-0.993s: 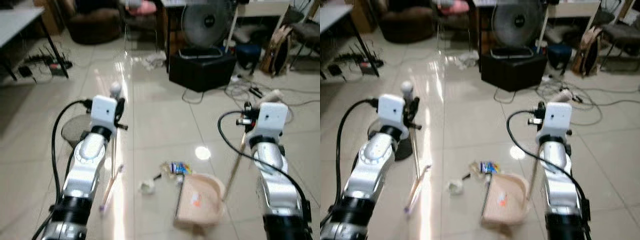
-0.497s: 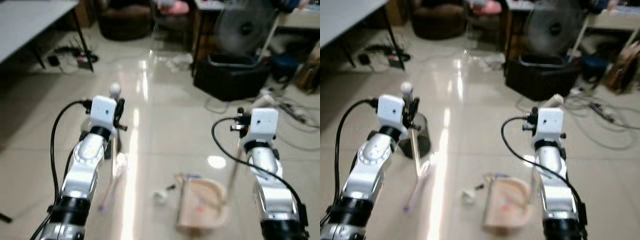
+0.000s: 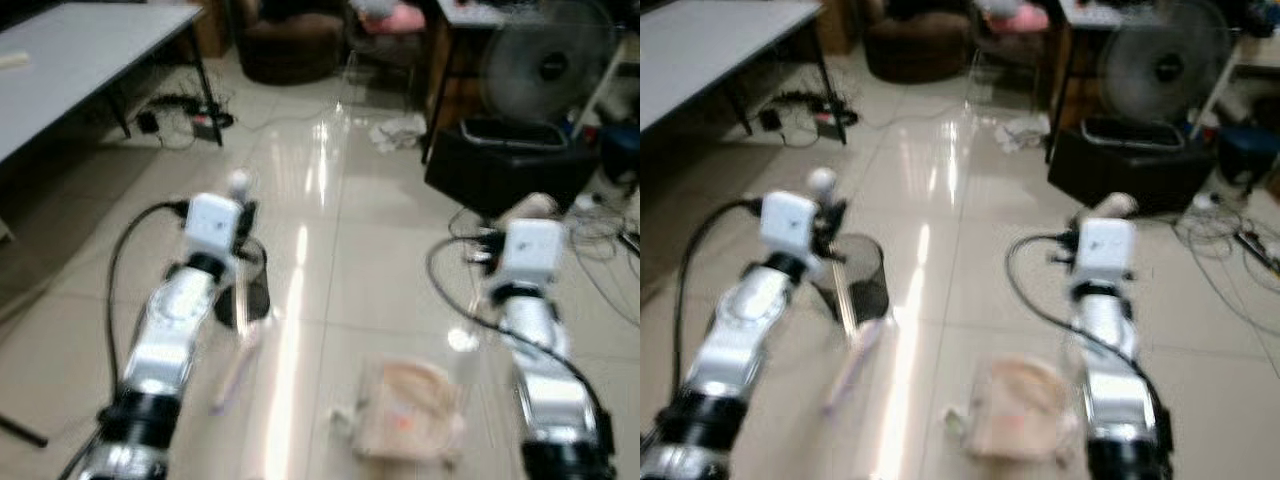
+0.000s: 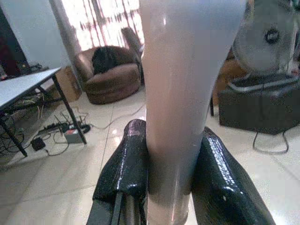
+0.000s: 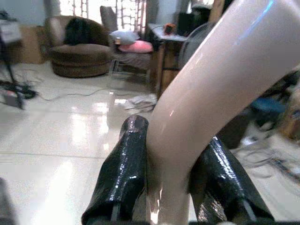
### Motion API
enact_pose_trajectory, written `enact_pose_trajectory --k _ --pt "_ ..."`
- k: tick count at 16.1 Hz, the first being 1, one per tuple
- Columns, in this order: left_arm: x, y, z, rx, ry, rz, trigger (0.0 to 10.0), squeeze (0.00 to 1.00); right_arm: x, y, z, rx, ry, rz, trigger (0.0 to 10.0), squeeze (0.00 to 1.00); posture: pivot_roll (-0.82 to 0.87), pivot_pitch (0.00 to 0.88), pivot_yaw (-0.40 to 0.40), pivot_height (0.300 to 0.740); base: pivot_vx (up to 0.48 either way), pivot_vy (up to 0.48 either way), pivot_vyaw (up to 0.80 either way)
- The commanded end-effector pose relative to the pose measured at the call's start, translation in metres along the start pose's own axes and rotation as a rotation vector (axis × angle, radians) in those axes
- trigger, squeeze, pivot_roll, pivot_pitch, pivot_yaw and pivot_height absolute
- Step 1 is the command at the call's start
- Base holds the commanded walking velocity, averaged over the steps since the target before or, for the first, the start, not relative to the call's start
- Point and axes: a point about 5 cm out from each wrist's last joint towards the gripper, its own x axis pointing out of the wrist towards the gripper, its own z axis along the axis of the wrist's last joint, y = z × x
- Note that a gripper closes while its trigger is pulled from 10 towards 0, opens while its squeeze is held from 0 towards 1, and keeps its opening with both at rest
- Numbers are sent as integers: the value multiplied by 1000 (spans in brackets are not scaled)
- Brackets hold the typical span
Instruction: Sweep floor
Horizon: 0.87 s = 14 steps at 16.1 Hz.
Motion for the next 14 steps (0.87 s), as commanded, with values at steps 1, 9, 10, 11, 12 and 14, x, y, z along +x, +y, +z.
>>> enact_pose_trajectory --k 1,9,10,11,12,14 --pt "5 -6 6 0 -37 -29 10000 0 1 -7 4 -16 -17 -27 10000 0 -4 42 62 740 0 0 0" --pt "6 -8 2 -7 -10 -14 10000 0 4 -9 11 -36 -67 -10 10000 0 21 104 51 740 0 0 0" --pt "8 -13 0 -4 -5 -34 10000 0 7 -11 12 -70 -78 -8 10000 0 17 138 51 740 0 0 0" --pt "8 -16 -1 -6 -6 -49 10000 0 8 -11 12 -98 -86 1 10000 0 17 145 56 740 0 0 0" --pt "10 -16 -3 -17 -2 -46 10000 0 9 -11 12 -130 -96 10 10000 0 23 162 60 740 0 0 0" --pt "13 -16 -5 -9 1 -42 10000 0 16 -12 11 -169 -129 9 10000 0 25 197 71 740 0 0 0"
